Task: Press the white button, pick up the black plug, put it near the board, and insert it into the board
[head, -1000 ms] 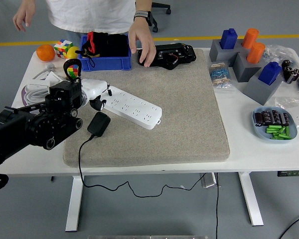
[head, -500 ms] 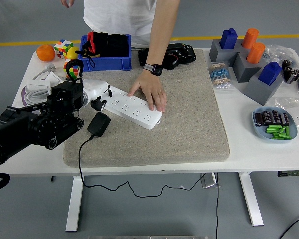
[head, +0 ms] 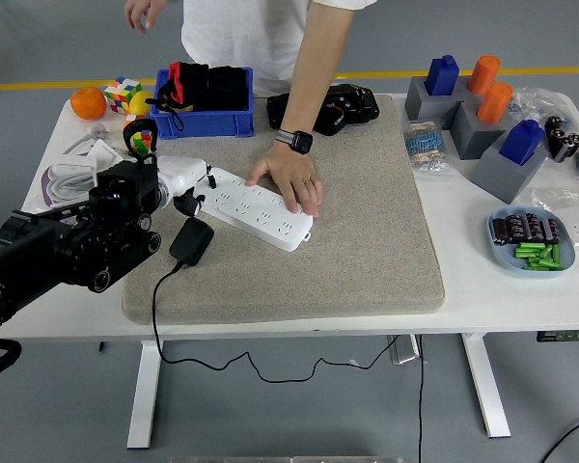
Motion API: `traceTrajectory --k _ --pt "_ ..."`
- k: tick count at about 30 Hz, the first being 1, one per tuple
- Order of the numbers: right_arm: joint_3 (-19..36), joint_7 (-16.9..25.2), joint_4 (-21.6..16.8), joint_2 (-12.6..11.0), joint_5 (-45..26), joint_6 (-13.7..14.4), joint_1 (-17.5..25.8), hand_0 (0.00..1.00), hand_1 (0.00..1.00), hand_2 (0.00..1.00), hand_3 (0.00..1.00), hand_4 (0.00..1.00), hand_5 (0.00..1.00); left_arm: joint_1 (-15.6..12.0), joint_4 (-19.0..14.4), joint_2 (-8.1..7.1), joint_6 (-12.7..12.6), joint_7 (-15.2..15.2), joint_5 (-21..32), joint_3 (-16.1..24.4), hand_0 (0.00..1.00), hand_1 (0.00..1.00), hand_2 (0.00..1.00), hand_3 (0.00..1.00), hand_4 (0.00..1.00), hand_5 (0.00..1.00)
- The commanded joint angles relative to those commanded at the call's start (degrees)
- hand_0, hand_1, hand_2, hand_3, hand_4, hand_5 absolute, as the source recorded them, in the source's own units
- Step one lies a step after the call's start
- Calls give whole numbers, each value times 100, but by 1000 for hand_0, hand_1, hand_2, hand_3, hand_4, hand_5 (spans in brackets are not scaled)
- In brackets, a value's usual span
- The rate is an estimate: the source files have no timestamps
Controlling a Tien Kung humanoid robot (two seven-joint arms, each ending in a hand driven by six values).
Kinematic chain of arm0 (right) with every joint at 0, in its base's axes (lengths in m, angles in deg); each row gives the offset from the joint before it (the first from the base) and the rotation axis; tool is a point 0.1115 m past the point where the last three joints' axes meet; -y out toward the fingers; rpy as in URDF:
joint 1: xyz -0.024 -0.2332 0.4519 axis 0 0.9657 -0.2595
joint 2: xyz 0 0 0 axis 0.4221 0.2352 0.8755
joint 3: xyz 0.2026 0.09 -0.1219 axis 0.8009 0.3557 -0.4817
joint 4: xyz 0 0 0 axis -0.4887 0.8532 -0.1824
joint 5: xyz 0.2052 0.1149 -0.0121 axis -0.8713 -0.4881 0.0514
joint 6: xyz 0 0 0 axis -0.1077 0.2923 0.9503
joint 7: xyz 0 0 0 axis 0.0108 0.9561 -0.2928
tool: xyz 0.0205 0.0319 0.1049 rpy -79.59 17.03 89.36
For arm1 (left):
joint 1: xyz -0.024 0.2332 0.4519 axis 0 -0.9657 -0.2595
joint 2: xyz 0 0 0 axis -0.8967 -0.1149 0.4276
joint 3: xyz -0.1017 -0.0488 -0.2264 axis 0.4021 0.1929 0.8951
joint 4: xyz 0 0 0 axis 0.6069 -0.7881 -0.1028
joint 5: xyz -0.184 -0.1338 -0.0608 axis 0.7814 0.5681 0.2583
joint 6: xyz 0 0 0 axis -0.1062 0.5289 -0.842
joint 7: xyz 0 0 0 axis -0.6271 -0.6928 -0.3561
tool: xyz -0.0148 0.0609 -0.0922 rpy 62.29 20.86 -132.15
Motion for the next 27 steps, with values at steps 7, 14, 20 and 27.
traceTrajectory --k 7,14,20,27 --pt "8 4 -3 -5 11 3 7 823 656 654 633 757 497 -155 -542 -266 -122 -77 -448 697 4 47 202 728 448 2" --pt "13 4 -11 7 32 0 15 823 656 655 633 756 496 -623 -1436 -614 -280 -67 -747 1614 59 76 240 732 442 2" --pt "28 3 -6 -7 45 2 25 823 656 654 634 757 496 -1434 -2455 -944 -320 -199 -217 2570 156 207 400 769 712 31" --pt "65 5 -14 -5 68 4 18 823 656 654 633 757 497 -2347 -3499 -1197 -567 -438 75 3193 623 715 711 870 910 438"
